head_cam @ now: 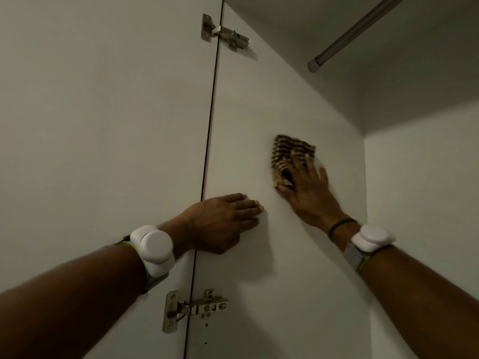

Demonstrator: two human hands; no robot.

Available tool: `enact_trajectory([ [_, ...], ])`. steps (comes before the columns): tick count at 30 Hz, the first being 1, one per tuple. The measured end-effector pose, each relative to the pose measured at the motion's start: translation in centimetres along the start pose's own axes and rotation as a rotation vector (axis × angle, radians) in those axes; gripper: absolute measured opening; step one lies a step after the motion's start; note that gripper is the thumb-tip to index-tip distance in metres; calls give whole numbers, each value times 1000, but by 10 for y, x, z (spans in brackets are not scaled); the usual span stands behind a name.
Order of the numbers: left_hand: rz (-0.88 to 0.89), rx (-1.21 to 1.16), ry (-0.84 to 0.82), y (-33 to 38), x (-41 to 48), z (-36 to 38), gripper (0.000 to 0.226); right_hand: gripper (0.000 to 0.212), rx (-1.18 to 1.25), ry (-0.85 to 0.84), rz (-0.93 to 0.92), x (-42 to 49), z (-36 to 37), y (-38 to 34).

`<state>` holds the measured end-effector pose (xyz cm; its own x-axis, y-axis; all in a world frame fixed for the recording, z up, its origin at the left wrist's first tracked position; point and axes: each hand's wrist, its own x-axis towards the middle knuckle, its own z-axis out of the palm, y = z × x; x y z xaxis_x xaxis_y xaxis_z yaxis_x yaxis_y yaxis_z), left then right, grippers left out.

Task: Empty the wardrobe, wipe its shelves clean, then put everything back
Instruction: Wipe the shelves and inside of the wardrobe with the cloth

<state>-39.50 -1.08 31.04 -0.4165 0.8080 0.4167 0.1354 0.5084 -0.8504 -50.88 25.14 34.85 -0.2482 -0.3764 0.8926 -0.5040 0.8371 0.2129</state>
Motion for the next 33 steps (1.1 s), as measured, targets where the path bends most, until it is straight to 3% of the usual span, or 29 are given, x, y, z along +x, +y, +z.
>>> enact_trajectory([
  [5,-1,13,7,-3,4,4,57,73,49,9,492,-42,9,98],
  [8,-1,11,13,-3,6,2,55,79,77,-60,629,-59,15,123],
  [14,-3,23,22,-1,1,2,54,80,364,54,892,-27,31,37],
  [18,62,-11,30,2,-2,-2,43,78,362,57,700,-23,25,-34],
  [25,117,-47,-36,7,-8,-7,45,72,333,-35,21,-28,7,-126],
  [28,185,-29,-84,17,-13,-3,43,70,334,-85,-72,-28,-1,-130],
  [33,271,-54,-75,24,-13,3,44,63,123,-91,-189,-31,2,-99],
])
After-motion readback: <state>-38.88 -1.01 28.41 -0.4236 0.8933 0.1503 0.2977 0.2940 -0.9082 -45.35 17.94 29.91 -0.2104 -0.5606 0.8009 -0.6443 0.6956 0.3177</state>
